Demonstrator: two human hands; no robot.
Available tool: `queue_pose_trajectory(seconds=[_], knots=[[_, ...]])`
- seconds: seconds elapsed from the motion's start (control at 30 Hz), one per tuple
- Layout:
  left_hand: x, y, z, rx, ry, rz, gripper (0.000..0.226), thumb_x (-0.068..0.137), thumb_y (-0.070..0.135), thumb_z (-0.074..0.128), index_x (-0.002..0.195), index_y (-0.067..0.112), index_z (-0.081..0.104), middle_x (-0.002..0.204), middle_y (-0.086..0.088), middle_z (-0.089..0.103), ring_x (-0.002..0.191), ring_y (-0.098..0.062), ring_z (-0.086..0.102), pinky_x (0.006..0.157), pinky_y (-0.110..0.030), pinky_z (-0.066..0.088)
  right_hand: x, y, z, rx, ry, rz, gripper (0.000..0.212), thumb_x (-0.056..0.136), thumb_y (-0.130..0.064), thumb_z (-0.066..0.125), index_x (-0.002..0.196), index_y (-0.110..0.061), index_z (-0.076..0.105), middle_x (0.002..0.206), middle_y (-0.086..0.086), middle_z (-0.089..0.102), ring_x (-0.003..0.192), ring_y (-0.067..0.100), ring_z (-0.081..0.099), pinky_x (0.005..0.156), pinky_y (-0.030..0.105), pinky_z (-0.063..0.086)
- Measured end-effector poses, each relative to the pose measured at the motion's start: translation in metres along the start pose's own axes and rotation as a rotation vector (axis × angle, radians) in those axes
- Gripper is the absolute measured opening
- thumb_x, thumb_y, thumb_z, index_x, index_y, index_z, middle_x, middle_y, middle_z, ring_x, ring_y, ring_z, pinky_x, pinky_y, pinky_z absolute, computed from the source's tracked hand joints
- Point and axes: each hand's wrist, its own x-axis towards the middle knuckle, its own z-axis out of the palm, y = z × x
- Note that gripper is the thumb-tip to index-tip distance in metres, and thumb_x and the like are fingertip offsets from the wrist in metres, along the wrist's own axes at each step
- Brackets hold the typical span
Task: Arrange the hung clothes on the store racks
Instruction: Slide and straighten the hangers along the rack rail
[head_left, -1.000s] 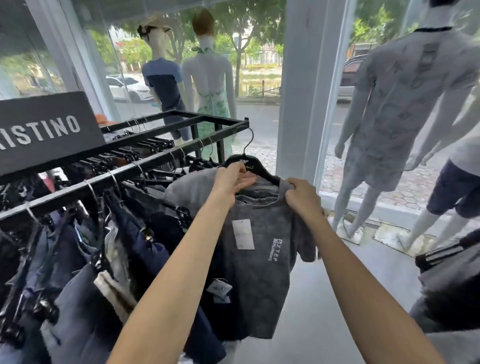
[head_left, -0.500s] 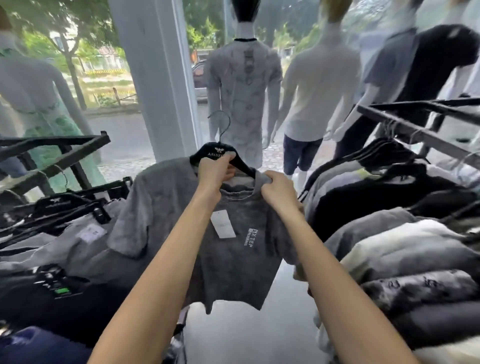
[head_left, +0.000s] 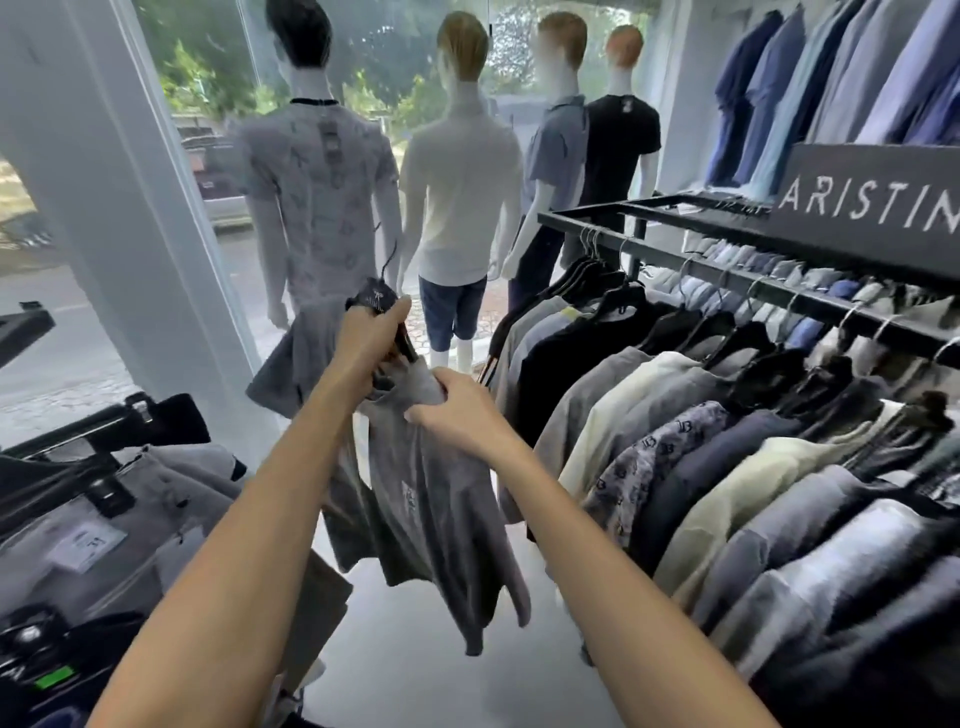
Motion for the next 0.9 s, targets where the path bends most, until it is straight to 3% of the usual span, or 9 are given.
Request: queue_pose_trajectory(seconds=[0.1,0.23,0.33,0.4,0.47,0.57,0.67,0.8,0.9], knots=[[0.006,0.008,-0.003,0.119,-0.033,0.097,0.037,0.098,0.033,0.052,0.069,0.01,0.051,0.065,-0.007,0.051,0.065,-0.02,0.051,0.066,-0.034,0.043,0.001,-0.013,0.014,0.156,0.05,0.001,0.022,0.084,-0.022,0.069,0.102,-0.015,0.058,0.099,0.002,0.064,0.085,0.017,0.058,0.061,0.026,0.04],[0.022,0.007,-0.004,0.288,-0.09,0.155,0.041,0.1,0.037,0.047,0.073,0.01,0.062,0.063,0.001,0.062,0.061,-0.016,0.057,0.071,-0.033,0.048,0.024,-0.026,0.042,0.359,0.147,-0.021,0.015,0.079,-0.015,0.062,0.091,-0.013,0.054,0.079,0.003,0.057,0.068,0.012,0.052,0.059,0.026,0.043],[0.044,0.004,0.002,0.439,-0.128,0.196,0.028,0.094,0.034,0.056,0.072,0.018,0.061,0.071,-0.002,0.066,0.069,-0.02,0.06,0.073,-0.036,0.05,0.051,-0.028,0.053,0.388,0.206,-0.023,0.014,0.08,-0.017,0.064,0.091,-0.009,0.064,0.085,0.003,0.068,0.076,0.015,0.063,0.071,0.033,0.053],[0.062,0.002,0.009,0.594,-0.171,0.223,0.013,0.087,0.028,0.062,0.08,0.018,0.062,0.077,-0.005,0.064,0.077,-0.024,0.061,0.071,-0.036,0.048,0.07,-0.024,0.054,0.415,0.234,-0.012,0.017,0.085,-0.008,0.064,0.101,-0.003,0.067,0.094,0.004,0.071,0.082,0.014,0.064,0.067,0.023,0.047],[0.084,-0.003,0.02,0.724,-0.192,0.215,0.017,0.084,0.024,0.062,0.098,0.014,0.064,0.091,-0.009,0.065,0.087,-0.028,0.063,0.078,-0.037,0.053,0.094,-0.015,0.056,0.412,0.301,-0.039,0.021,0.086,-0.002,0.062,0.107,-0.001,0.066,0.104,0.012,0.07,0.094,0.022,0.064,0.071,0.023,0.041],[0.122,-0.009,0.045,0.87,-0.173,0.209,0.024,0.089,0.025,0.056,0.108,0.01,0.059,0.102,-0.013,0.064,0.096,-0.033,0.061,0.086,-0.04,0.051,0.138,0.002,0.059,0.388,0.322,-0.034,0.016,0.086,-0.004,0.054,0.079,-0.017,0.057,0.079,-0.001,0.059,0.087,0.023,0.059,0.068,0.025,0.034],[0.163,-0.016,0.078,0.906,-0.092,0.249,0.039,0.095,0.05,0.047,0.096,0.013,0.057,0.092,-0.01,0.065,0.087,-0.031,0.059,0.079,-0.037,0.047,0.188,0.023,0.05,0.375,0.352,-0.099,0.012,0.077,-0.012,0.044,0.07,-0.014,0.054,0.069,0.0,0.055,0.075,0.02,0.056,0.062,0.035,0.04],[0.224,-0.016,0.122,0.918,-0.083,0.26,0.013,0.093,0.021,0.049,0.091,0.01,0.055,0.09,-0.011,0.065,0.086,-0.032,0.061,0.061,-0.033,0.035,0.264,0.059,0.026,0.338,0.306,-0.14,0.021,0.081,-0.003,0.045,0.067,-0.016,0.055,0.07,0.006,0.063,0.078,0.035,0.064,0.07,0.055,0.053],[0.261,-0.005,0.158,0.929,-0.134,0.282,0.012,0.091,0.018,0.049,0.092,0.008,0.057,0.09,-0.01,0.062,0.084,-0.028,0.056,0.066,-0.033,0.036,0.321,0.084,0.009,0.349,0.349,-0.136,0.017,0.078,-0.013,0.043,0.067,-0.021,0.053,0.068,0.002,0.061,0.077,0.044,0.06,0.069,0.057,0.051]])
